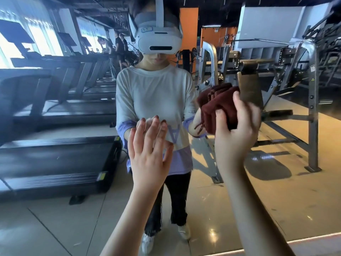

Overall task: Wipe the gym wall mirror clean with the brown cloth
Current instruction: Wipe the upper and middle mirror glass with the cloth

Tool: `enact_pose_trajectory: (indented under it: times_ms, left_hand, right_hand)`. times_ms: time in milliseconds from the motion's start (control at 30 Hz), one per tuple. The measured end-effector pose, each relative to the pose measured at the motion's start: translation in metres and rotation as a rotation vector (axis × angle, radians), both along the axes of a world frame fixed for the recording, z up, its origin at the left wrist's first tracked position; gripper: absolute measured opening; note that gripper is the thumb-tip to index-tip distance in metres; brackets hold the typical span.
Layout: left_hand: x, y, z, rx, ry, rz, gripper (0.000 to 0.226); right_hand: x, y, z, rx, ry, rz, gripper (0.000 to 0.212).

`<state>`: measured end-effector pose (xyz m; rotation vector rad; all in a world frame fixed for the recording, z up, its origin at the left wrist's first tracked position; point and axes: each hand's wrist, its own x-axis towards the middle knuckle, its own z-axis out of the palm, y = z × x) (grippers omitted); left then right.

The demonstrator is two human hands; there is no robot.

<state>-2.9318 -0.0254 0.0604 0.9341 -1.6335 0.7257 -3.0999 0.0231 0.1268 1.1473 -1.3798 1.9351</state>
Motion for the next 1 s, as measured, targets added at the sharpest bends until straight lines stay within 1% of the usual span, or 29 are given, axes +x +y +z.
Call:
enact_pose_trajectory:
  times_ms: [33,133,167,200,333,367,400,533,567,600,700,733,800,867,933,967,1000]
  left_hand:
    - [0.0,0.0,0.0,-0.001,0.003,0.001,0.061]
    - [-0.001,0.001,0.001,-0.008,0.006,0.008,0.059]
    - [-0.002,0.001,0.001,-0.011,0.007,0.009,0.059]
    - [-0.002,0.001,0.001,-0.014,0.01,0.01,0.058]
    - [-0.003,0.001,-0.001,-0.001,0.009,0.009,0.062]
    - [-0.004,0.002,-0.001,0.004,0.006,0.013,0.064]
    - [-0.005,0.001,-0.001,0.006,0.006,0.02,0.066]
    - [-0.008,0.001,-0.002,0.021,0.018,0.029,0.069]
    - [-0.008,0.001,-0.002,0.023,0.018,0.028,0.069]
    - [-0.008,0.002,-0.002,0.021,0.017,0.03,0.069]
    - [-0.009,0.002,-0.003,0.018,0.019,0.042,0.07]
    - [-0.01,0.003,-0.004,0.013,0.02,0.04,0.069]
    - [-0.015,0.006,-0.006,-0.009,0.012,0.011,0.064]
    - [-0.021,0.008,-0.01,-0.021,-0.023,-0.032,0.059]
    - [-0.028,0.011,-0.017,-0.003,-0.074,-0.057,0.057]
    - [-0.031,0.012,-0.021,0.011,-0.096,-0.063,0.058]
    - [-0.034,0.013,-0.025,0.024,-0.117,-0.068,0.059]
  right_hand:
    - [0.006,0.0,-0.005,0.017,0.014,-0.007,0.039]
    - [0.015,0.0,-0.019,0.074,0.25,-0.025,0.037]
    - [0.011,0.0,-0.017,0.077,0.284,-0.03,0.037]
    - [0.004,0.0,-0.014,0.071,0.263,-0.042,0.037]
    - [-0.018,0.005,-0.015,0.058,-0.077,-0.048,0.041]
    - [-0.014,0.006,-0.021,0.072,-0.11,-0.053,0.043]
    - [-0.008,0.007,-0.03,0.092,-0.095,-0.065,0.044]
    - [0.009,0.008,-0.061,0.139,0.157,-0.015,0.041]
    - [0.004,0.008,-0.06,0.141,0.165,-0.009,0.04]
    - [-0.004,0.009,-0.058,0.143,0.13,-0.013,0.04]
    - [-0.021,0.012,-0.057,0.158,-0.088,-0.03,0.044]
    - [-0.02,0.014,-0.06,0.168,-0.13,-0.032,0.045]
    - [-0.01,0.017,-0.074,0.209,-0.124,-0.005,0.046]
    - [0.0,0.021,-0.089,0.271,-0.03,0.048,0.049]
    - [-0.007,0.024,-0.098,0.31,0.043,0.052,0.05]
    - [-0.015,0.025,-0.1,0.314,0.012,0.045,0.05]
    - [-0.023,0.026,-0.101,0.312,-0.069,0.04,0.05]
